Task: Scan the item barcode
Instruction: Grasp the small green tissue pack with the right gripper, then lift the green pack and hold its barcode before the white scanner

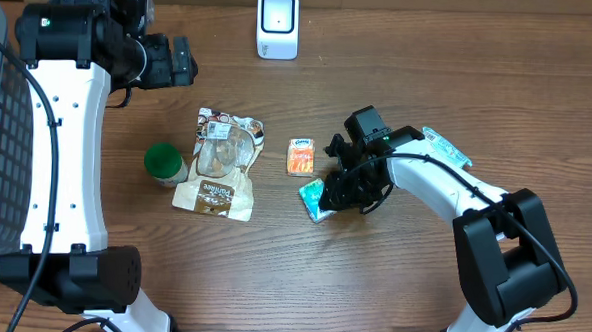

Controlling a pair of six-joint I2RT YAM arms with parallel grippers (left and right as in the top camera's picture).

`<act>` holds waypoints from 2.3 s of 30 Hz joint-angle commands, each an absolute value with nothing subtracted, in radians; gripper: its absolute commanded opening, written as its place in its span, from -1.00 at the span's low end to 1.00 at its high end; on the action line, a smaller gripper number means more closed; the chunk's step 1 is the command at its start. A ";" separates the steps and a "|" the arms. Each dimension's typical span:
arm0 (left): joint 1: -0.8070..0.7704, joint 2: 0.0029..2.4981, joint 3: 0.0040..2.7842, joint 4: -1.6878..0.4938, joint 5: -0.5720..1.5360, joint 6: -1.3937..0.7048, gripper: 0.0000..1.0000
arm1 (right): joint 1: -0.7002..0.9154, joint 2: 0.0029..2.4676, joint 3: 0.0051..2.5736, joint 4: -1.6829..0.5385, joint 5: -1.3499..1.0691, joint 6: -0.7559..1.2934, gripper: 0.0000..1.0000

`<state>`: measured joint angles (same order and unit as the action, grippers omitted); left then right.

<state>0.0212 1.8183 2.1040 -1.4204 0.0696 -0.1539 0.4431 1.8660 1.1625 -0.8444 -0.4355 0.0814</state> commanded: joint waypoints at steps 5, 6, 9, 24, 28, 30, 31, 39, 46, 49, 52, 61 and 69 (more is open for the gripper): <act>0.023 1.812 2.106 -1.420 0.063 -0.160 0.99 | 0.442 1.924 1.137 -0.843 -0.451 0.105 -0.43; 0.023 1.812 2.106 -1.420 0.063 -0.161 0.99 | 0.442 1.930 1.137 -0.844 -0.455 0.108 -0.43; 0.023 1.812 2.106 -1.420 0.063 -0.160 0.99 | 0.442 1.938 1.137 -0.850 -0.458 0.108 -0.44; 0.023 1.812 2.106 -1.420 0.063 -0.161 1.00 | 0.403 1.836 1.396 -0.926 -0.947 0.104 -0.92; 0.023 1.812 2.106 -1.420 0.063 -0.161 1.00 | 0.319 1.832 1.487 -0.865 -1.240 0.105 -0.92; 0.023 1.812 2.106 -1.420 0.064 -0.161 0.99 | 0.278 1.832 1.499 -0.794 -1.382 0.135 -0.92; 0.024 1.812 2.106 -1.420 0.063 -0.161 1.00 | 0.234 1.832 1.500 -0.689 -1.475 0.242 -0.92; 0.023 1.812 2.106 -1.420 0.063 -0.161 0.99 | 0.132 1.832 1.500 -0.310 -1.569 0.719 -0.92; 0.024 1.812 2.106 -1.420 0.063 -0.161 1.00 | 0.134 1.832 1.500 -0.136 -1.570 0.842 -0.92; 0.024 1.812 2.106 -1.420 0.063 -0.160 0.99 | 0.147 1.832 1.499 -0.133 -1.553 0.805 -0.92; 0.023 1.812 2.106 -1.420 0.063 -0.160 1.00 | 0.175 1.833 1.498 -0.154 -1.504 0.749 -0.92; 0.023 1.812 2.106 -1.420 0.063 -0.161 0.99 | 0.334 1.842 1.499 -0.687 -0.894 0.464 -0.92; 0.023 1.812 2.106 -1.420 0.063 -0.161 0.99 | 0.379 1.845 1.730 -0.944 -0.516 0.366 -0.92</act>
<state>0.0212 1.8183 2.1025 -1.4204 0.0696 -0.1539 0.3870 1.8591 1.5429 -0.9009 -0.7376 0.4644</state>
